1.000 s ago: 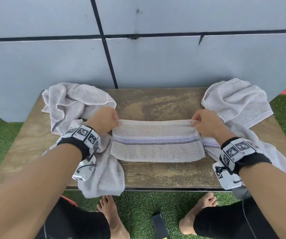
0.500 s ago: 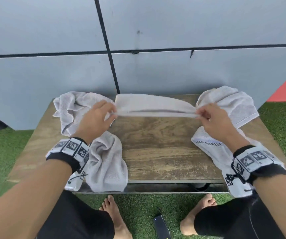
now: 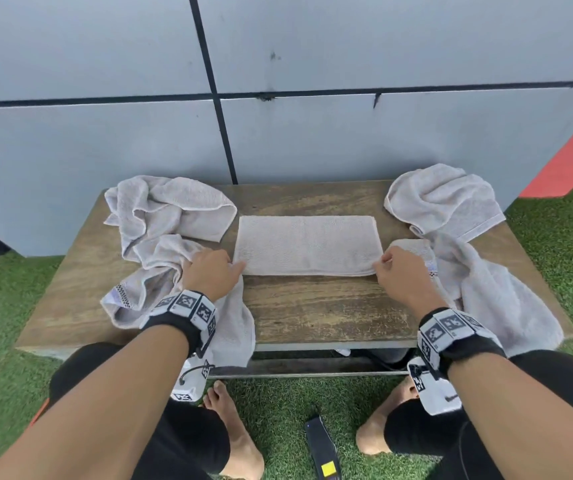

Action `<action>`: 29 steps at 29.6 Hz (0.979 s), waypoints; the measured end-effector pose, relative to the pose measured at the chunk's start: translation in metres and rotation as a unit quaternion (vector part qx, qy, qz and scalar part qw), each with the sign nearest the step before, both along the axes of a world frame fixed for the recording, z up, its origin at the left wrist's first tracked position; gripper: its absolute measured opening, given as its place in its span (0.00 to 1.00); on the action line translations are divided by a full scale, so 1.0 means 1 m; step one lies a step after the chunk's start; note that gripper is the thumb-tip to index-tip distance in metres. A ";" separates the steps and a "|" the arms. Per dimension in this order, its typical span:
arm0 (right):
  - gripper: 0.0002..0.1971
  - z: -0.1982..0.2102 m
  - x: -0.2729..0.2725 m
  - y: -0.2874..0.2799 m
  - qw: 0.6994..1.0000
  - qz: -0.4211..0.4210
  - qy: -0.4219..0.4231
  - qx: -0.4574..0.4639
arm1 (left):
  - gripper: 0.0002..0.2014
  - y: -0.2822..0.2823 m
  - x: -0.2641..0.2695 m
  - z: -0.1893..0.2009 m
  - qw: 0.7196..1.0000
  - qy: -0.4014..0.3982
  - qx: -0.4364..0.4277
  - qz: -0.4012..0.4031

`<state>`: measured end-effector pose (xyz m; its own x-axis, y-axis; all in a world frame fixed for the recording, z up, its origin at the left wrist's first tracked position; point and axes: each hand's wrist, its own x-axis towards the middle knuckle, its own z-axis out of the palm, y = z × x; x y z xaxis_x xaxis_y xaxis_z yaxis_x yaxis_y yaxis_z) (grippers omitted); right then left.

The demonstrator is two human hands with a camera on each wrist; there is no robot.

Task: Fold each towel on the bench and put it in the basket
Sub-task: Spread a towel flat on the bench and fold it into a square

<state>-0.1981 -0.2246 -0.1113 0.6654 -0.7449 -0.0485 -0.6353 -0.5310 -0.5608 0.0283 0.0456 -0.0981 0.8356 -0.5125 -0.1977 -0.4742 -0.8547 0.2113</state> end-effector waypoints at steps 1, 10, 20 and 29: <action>0.10 -0.002 0.001 0.000 1.000 -0.005 0.008 0.000 | 0.21 -0.002 -0.001 -0.001 1.000 -0.004 0.001 0.009; 0.16 -0.006 0.004 -0.003 0.998 -0.051 0.004 0.032 | 0.11 -0.007 -0.005 -0.007 0.995 -0.036 -0.076 0.052; 0.12 0.013 0.000 -0.007 0.997 -0.063 0.018 0.035 | 0.08 -0.008 -0.001 0.002 0.985 -0.023 -0.146 0.085; 0.26 0.019 0.000 -0.004 0.997 -0.053 0.031 0.054 | 0.16 -0.010 0.000 0.006 0.990 0.012 -0.098 0.101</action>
